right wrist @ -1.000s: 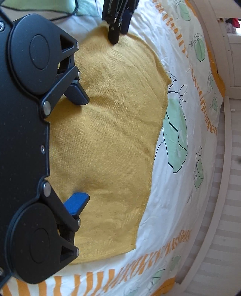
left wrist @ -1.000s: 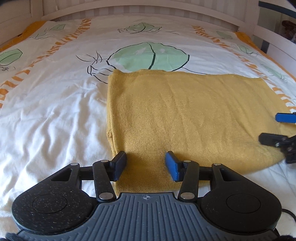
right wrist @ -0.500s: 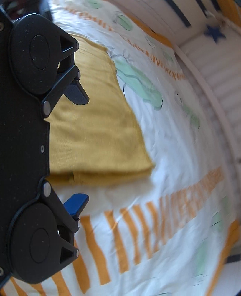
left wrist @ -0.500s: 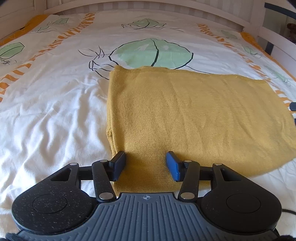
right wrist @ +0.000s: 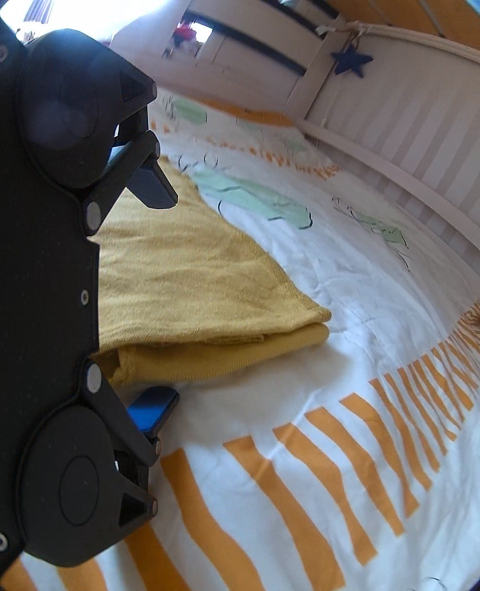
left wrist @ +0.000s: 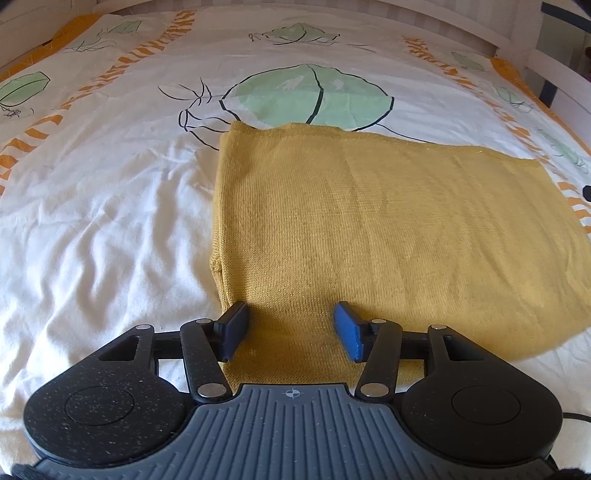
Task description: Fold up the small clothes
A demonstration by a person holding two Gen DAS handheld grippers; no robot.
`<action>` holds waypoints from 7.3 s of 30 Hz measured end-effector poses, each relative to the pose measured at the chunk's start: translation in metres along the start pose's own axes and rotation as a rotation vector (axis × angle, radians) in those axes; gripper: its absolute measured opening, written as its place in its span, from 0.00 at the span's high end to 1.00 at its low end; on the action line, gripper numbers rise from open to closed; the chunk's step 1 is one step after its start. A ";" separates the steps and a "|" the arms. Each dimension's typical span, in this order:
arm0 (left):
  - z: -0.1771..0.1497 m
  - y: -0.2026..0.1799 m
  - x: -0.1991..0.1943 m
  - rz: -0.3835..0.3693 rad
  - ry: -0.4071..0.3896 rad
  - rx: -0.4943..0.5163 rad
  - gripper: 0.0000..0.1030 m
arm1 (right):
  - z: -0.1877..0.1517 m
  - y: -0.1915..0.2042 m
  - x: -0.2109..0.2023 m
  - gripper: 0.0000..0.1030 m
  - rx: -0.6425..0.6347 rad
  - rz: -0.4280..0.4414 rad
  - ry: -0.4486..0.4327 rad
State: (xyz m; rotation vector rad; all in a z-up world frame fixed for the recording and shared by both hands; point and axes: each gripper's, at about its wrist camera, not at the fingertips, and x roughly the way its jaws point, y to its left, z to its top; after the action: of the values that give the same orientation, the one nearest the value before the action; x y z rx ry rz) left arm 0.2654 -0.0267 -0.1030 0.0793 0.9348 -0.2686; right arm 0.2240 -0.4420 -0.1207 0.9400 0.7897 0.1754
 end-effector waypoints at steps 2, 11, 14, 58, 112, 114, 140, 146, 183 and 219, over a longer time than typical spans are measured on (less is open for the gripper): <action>0.002 -0.001 0.001 0.006 0.007 -0.001 0.49 | 0.002 -0.005 0.001 0.00 0.023 0.035 -0.005; 0.028 -0.012 -0.016 -0.058 0.026 -0.057 0.50 | 0.007 -0.006 0.002 0.00 0.032 0.059 0.019; 0.048 -0.033 -0.028 -0.094 -0.027 -0.061 0.50 | 0.008 -0.007 0.002 0.00 0.042 0.064 0.025; 0.084 -0.086 0.017 -0.135 -0.008 -0.008 0.45 | 0.010 0.022 0.011 0.74 -0.113 -0.064 0.076; 0.091 0.115 -0.046 -0.063 0.004 -0.284 0.42 | -0.131 0.273 0.198 0.57 -0.607 -0.153 0.224; 0.091 0.116 -0.047 -0.061 0.002 -0.286 0.42 | -0.133 0.280 0.197 0.57 -0.622 -0.101 0.225; 0.083 0.064 -0.011 -0.123 -0.114 -0.103 0.42 | -0.198 0.249 0.163 0.38 -0.854 -0.129 0.161; 0.080 0.068 0.022 -0.076 -0.050 -0.158 0.42 | -0.211 0.245 0.156 0.38 -0.908 -0.095 0.183; 0.073 0.080 0.033 -0.083 0.007 -0.253 0.39 | -0.087 0.204 0.186 0.29 -0.823 -0.302 -0.028; 0.033 0.091 -0.007 -0.197 0.110 -0.185 0.41 | -0.093 0.260 0.229 0.22 -0.892 -0.207 0.071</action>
State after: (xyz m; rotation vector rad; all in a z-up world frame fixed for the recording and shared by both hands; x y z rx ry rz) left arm 0.3112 0.0561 -0.0824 -0.1706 1.0750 -0.3609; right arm 0.3744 -0.1203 -0.0716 0.0100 0.7580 0.3435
